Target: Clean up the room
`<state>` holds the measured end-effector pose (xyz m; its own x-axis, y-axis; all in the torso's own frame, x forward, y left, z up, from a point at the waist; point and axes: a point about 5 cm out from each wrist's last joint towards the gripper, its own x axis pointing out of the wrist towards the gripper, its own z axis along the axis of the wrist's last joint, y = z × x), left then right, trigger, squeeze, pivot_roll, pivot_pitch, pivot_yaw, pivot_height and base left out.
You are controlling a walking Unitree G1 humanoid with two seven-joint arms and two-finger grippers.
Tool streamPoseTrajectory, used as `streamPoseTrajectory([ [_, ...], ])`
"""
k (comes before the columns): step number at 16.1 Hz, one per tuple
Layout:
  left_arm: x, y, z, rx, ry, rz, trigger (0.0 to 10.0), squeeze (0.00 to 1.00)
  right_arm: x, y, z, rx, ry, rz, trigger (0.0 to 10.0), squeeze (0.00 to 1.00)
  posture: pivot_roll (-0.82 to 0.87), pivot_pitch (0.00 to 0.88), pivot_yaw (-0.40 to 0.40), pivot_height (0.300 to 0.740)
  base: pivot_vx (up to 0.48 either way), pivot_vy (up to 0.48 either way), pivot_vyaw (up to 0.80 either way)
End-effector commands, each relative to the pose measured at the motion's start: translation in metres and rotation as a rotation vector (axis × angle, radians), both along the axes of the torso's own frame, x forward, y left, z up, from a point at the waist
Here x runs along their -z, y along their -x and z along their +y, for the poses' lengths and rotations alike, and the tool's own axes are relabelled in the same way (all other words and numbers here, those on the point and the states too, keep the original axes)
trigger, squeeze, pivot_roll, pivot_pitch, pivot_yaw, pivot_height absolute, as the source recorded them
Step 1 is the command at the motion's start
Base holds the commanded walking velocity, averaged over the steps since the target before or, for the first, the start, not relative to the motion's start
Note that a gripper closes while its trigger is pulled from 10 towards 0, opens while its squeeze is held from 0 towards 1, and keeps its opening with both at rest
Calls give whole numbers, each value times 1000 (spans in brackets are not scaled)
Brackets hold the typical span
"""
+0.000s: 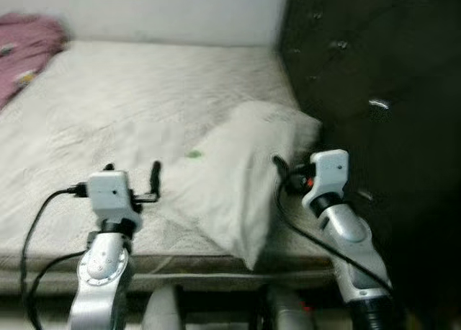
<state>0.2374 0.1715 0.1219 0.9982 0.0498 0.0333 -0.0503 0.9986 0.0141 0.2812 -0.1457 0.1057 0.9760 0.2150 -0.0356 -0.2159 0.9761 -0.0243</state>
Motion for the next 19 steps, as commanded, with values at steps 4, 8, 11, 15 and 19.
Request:
streamPoseTrajectory([
  [4, 1, 4, 2, -27, 14, 13, 10000, 0, -6, -2, 0, -9, 1, -5, 10000, 0, -22, 21, -42, 651, 0, 0, 0],
  [8, -1, 2, 5, -33, 19, 18, 10000, 0, -7, -3, 3, -17, -4, -1, 10000, 0, -26, 57, -21, 638, 0, 0, 0],
  [11, -4, -1, 6, -37, 17, 10, 10000, 0, -11, -6, 5, -21, -9, -13, 10000, 0, -26, 59, -15, 618, 0, 0, 0],
  [15, -6, -1, 7, -43, 20, 6, 10000, 0, -11, -8, 6, -27, -8, -5, 10000, 0, -27, 68, -21, 618, 0, 0, 0],
  [19, -8, -1, 6, -21, 30, -17, 10000, 0, -11, -9, 6, -35, -2, -5, 10000, 0, -30, 65, -25, 618, 195, 0, 0],
])
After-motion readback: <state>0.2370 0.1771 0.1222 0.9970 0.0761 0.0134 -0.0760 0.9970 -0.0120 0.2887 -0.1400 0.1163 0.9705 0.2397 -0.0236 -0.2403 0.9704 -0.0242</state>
